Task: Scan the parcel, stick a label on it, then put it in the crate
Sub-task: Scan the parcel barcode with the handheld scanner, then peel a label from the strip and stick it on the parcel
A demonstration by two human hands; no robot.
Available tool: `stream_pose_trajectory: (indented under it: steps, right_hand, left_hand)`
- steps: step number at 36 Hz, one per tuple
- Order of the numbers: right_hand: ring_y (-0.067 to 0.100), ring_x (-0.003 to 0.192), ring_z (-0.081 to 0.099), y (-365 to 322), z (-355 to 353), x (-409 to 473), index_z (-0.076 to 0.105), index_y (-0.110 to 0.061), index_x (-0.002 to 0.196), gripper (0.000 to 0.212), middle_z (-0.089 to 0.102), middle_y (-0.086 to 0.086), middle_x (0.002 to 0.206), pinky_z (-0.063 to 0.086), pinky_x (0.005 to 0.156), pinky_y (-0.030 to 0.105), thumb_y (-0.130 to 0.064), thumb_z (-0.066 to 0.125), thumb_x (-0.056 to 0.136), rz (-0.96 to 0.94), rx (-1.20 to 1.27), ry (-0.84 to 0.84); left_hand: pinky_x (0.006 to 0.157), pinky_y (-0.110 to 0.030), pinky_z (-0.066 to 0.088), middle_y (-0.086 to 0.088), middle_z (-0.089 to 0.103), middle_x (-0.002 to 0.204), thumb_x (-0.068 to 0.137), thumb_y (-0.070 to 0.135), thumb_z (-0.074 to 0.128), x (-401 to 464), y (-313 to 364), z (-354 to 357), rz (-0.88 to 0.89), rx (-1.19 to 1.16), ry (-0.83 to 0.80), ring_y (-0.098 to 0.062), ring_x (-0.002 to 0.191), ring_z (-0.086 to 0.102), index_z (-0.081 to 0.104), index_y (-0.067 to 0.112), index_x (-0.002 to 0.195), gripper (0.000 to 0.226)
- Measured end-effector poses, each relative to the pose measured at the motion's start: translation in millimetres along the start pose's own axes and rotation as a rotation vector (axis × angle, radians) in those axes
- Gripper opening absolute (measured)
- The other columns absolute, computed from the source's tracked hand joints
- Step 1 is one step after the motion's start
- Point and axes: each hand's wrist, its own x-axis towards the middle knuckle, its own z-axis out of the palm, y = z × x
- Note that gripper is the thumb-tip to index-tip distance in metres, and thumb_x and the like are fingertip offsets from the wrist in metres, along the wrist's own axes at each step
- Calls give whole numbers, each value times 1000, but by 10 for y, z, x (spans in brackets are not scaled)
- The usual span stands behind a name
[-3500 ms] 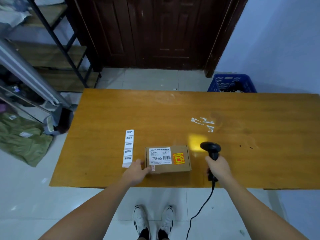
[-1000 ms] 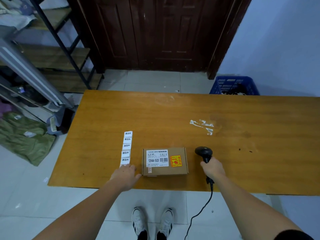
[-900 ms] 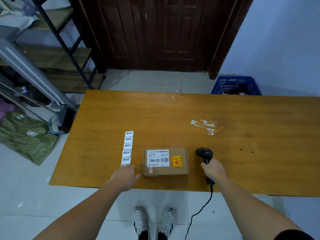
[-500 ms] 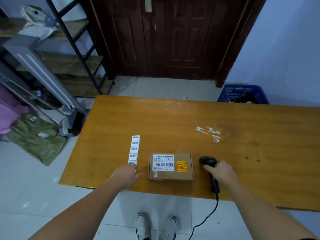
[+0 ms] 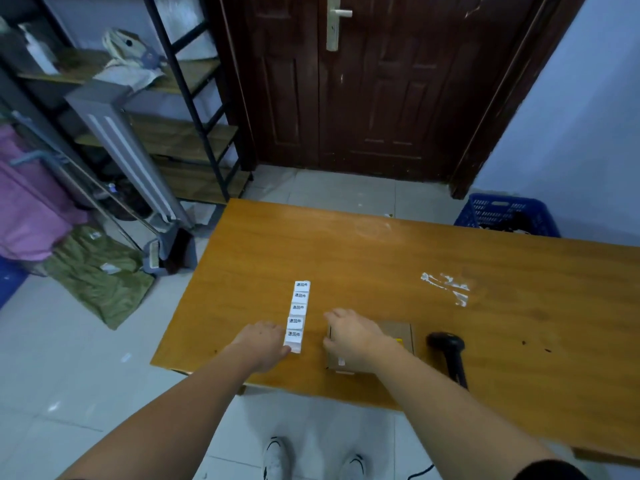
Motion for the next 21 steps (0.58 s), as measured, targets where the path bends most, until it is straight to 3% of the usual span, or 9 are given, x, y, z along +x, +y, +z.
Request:
stream_pose_trajectory:
  steps: [9, 13, 21]
  right_hand:
    - [34, 126, 53, -490, 434, 413, 51, -12, 141, 43, 55, 13, 138, 47, 98, 47, -29, 53, 102, 35, 9, -47]
    - [35, 121, 56, -547, 560, 580, 58, -7, 133, 35, 58, 14, 134, 48, 97, 44, -21, 55, 101, 98, 66, -15]
    - [33, 128, 50, -628, 835, 852, 60, -7, 134, 35, 54, 12, 138, 50, 96, 43, -16, 52, 101, 149, 119, 45]
  left_hand:
    - [101, -44, 43, -11, 57, 138, 104, 46, 45, 270, -210, 176, 107, 61, 11, -31, 126, 53, 49, 15, 141, 48]
    - [99, -43, 44, -11, 55, 138, 104, 43, 47, 440, -274, 231, 159, 75, 47, -31, 127, 51, 49, 13, 139, 47]
    - [104, -41, 39, -5, 51, 142, 102, 46, 51, 705, -401, 416, 266, 90, 154, -28, 131, 48, 44, 17, 146, 54]
